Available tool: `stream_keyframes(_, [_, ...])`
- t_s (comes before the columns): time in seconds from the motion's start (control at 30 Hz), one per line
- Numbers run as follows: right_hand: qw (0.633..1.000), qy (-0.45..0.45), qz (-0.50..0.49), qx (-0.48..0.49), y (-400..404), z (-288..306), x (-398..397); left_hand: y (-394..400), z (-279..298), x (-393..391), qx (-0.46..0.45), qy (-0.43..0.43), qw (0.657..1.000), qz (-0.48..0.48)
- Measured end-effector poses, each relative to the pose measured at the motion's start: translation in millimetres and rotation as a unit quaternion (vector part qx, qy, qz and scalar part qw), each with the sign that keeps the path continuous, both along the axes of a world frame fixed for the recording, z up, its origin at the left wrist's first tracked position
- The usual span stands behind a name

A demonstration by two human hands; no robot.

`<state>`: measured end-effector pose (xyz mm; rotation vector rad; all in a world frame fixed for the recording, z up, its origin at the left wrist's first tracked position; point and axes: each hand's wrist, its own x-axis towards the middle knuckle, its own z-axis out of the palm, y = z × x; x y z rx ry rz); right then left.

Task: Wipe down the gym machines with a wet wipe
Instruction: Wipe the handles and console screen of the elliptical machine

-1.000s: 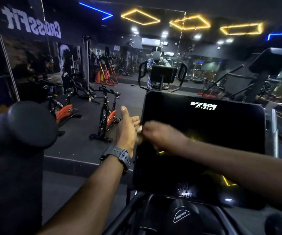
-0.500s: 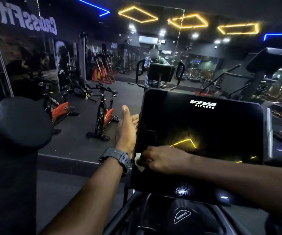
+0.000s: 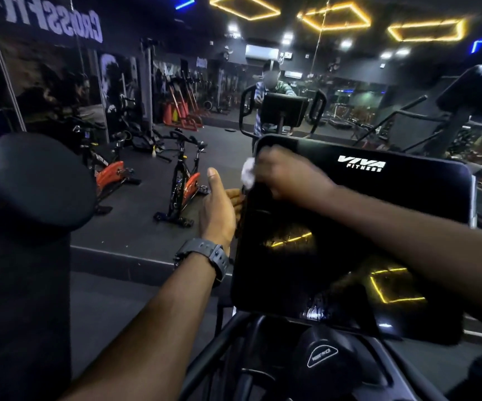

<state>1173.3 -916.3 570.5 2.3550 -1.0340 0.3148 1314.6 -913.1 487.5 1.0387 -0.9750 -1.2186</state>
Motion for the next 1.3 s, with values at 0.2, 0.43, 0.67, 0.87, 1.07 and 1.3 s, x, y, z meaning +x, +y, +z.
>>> stream_keyframes(0.2, [0.994, -0.034, -0.018, 0.106, 33, -39, 14, 2, 3, 5, 0.017, 0.029, 0.999, -0.013])
stream_keyframes(0.43, [0.998, -0.046, -0.022, -0.046, 1, -16, -11, 6, -4, 4, 0.028, 0.011, 0.999, 0.019])
stream_keyframes(0.67, [0.924, 0.248, 0.168, 0.238, 95, -126, 10, 9, -31, 11, 0.056, -0.032, 0.998, 0.001])
stream_keyframes(0.87, [0.988, 0.065, 0.105, 0.089, 55, -100, 6, 12, -27, 12, 0.042, -0.054, 0.998, -0.011])
stream_keyframes(1.07, [0.929, 0.235, 0.205, 0.199, 79, -133, 2, 9, -33, 12, 0.027, -0.067, 0.997, -0.006])
stream_keyframes(1.3, [0.930, 0.258, 0.164, 0.205, 78, -111, -20, 7, -30, 12, 0.030, -0.084, 0.996, 0.014])
